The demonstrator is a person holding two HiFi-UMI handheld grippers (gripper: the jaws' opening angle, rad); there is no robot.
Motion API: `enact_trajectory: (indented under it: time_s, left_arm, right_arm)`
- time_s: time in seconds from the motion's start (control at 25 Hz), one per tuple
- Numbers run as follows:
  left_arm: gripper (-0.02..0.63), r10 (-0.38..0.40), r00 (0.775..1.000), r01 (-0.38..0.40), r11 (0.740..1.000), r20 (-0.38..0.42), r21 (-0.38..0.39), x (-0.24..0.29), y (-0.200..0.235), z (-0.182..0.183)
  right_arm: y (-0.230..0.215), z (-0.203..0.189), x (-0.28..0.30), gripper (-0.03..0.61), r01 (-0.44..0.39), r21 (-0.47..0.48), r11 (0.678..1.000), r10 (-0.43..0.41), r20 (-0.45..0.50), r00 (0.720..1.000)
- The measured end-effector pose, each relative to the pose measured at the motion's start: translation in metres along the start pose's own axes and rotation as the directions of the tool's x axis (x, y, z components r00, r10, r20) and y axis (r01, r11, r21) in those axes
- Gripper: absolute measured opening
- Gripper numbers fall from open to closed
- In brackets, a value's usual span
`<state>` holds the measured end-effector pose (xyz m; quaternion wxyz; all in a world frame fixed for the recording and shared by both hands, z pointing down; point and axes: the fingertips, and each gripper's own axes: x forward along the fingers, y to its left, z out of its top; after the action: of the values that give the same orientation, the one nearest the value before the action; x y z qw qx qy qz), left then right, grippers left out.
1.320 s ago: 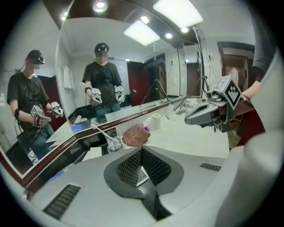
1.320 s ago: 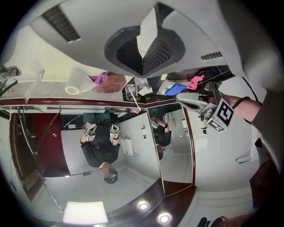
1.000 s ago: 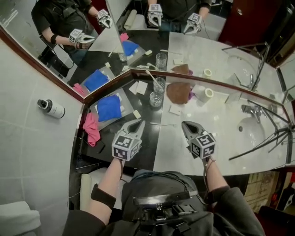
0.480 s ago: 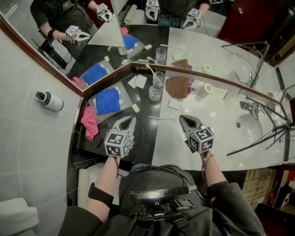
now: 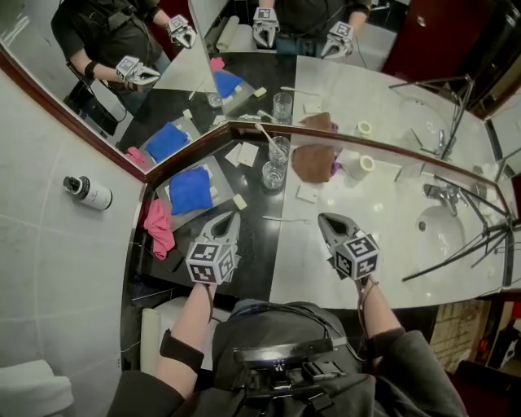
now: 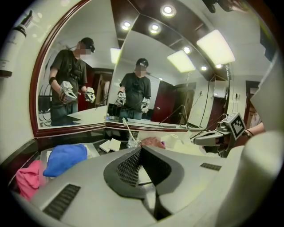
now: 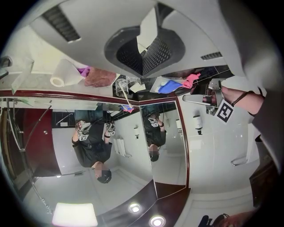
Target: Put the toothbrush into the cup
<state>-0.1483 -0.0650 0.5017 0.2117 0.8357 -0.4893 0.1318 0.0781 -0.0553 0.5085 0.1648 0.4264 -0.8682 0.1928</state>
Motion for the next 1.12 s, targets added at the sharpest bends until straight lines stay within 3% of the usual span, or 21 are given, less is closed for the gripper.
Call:
enact_trajectory:
  time_s: [0.12,0.36,0.68,1.12]
  left_arm:
    - [0.018,0.0,1.0,0.0,0.999,-0.009,-0.034,0.009,0.009,0.003]
    - [0.159,-0.064,0.998,0.061,0.989,-0.013,-0.133,0.047,0.026,0.015]
    - [0.239,-0.156,0.988,0.152,0.934,0.013,-0.322,0.129,0.054,0.035]
    - [0.246,-0.227,0.974,0.208,0.907,-0.008,-0.367,0.243,0.081,0.046]
  right_arm:
    - [0.0,-0.002,0.004,0.02,0.004,0.006,1.0,-0.004,-0.003,1.0]
    - [0.018,0.006,0.024,0.02,-0.013,0.011,1.0,0.013,-0.008,1.0]
    - [0.034,-0.001,0.072,0.02,-0.014,0.038,0.999,0.015,-0.025,1.0]
    - [0.029,-0.032,0.12,0.02,0.019,0.118,0.993,-0.014,-0.047,0.999]
